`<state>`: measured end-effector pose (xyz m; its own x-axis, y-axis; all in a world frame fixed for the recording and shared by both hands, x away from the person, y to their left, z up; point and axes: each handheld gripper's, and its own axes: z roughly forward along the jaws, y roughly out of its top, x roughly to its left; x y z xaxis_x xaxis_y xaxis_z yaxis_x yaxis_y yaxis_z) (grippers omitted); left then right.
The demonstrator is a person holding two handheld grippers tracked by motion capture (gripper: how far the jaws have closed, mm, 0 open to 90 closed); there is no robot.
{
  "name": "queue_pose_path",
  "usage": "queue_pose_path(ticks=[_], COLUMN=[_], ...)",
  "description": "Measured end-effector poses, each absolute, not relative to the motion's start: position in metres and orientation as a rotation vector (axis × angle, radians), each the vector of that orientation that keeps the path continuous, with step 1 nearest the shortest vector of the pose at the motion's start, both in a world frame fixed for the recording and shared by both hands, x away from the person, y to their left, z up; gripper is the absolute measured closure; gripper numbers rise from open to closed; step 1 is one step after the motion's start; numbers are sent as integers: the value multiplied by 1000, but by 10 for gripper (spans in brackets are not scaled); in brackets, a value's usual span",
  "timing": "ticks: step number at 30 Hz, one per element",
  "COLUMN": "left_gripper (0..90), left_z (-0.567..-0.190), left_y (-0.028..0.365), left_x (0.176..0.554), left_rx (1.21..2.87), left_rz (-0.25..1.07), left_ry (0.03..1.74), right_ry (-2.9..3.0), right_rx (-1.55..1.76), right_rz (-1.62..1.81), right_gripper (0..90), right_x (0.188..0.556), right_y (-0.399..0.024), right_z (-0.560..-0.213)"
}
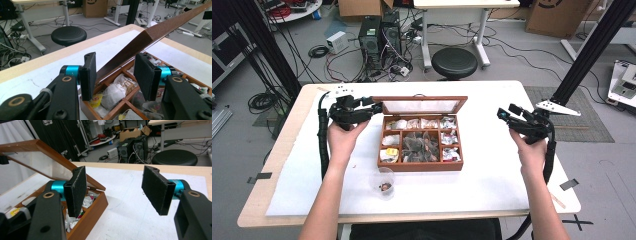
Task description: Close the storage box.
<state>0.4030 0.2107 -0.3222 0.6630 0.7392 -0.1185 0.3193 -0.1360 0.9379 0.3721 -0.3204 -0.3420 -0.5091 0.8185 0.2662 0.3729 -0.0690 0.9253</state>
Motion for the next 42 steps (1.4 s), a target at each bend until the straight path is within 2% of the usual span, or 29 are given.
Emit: queue_pose_path(ticks=[13, 16, 42], left_gripper=[469, 462, 441], left_z=[-318, -319, -330], left_y=[209, 210, 210], left_x=[398, 398, 382], left_rx=[1719, 1707, 1705], left_rz=[351, 285, 113], left_ry=[1024, 1059, 1077], right_ry=[1835, 1831, 1813], right_rx=[1273, 1271, 1241], right_rz=[1623, 1624, 1643], right_gripper=[376, 376, 390], right_x=[374, 373, 370], right_y=[-318, -317, -313], right_z=[-343, -342, -340])
